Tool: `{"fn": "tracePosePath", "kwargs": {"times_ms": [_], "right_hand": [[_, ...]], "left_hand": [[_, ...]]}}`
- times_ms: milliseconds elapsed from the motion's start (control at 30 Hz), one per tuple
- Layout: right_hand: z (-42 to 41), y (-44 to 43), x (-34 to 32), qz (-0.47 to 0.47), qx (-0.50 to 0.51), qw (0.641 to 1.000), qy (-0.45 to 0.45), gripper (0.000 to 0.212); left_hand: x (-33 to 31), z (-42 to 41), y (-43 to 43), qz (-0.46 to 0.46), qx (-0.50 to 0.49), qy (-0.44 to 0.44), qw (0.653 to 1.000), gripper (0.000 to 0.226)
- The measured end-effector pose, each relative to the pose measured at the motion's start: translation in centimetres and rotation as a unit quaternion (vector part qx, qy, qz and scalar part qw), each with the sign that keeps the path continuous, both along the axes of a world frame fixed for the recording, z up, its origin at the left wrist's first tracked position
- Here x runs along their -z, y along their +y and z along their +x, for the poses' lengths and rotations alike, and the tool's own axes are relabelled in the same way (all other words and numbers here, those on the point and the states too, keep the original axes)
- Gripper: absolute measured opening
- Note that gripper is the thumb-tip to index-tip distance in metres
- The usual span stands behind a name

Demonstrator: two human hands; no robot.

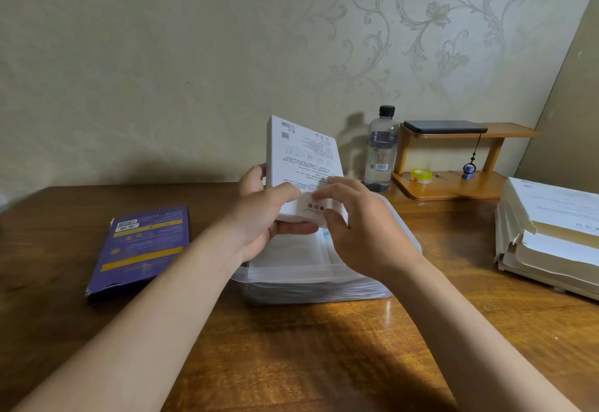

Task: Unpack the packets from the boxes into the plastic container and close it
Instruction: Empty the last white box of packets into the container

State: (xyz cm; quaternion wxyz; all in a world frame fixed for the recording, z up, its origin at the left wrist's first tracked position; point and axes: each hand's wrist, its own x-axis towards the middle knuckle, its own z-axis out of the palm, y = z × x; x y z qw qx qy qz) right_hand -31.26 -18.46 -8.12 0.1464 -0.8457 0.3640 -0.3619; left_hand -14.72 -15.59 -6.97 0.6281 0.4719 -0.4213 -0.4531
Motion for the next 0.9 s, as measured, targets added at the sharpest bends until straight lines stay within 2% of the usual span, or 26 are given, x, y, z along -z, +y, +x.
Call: {"fn": "tracePosePath", "kwargs": {"times_ms": [133, 433, 700, 900], "right_hand": [[-0.02, -0.12, -0.07, 0.017, -0.006, 1.0, -0.021, 0.025], [-0.16, 0.0, -0.26, 0.034, -0.005, 0.999, -0.006, 0.025], [-0.2, 0.5, -0.69, 0.022, -0.009, 1.0, 0.001, 0.017], [-0.09, 0.46, -0.34, 0.029, -0.005, 1.0, 0.005, 0.028]], "left_hand": [[0.07, -0.13, 0.1, -0.006, 0.01, -0.013, 1.0, 0.05], [0.05, -0.1, 0.12, -0.004, 0.009, -0.02, 1.0, 0.053], [0.05, -0.08, 0.07, -0.005, 0.01, -0.009, 1.0, 0.049], [0.14, -0.04, 0.04, -0.005, 0.012, -0.009, 1.0, 0.051]]}}
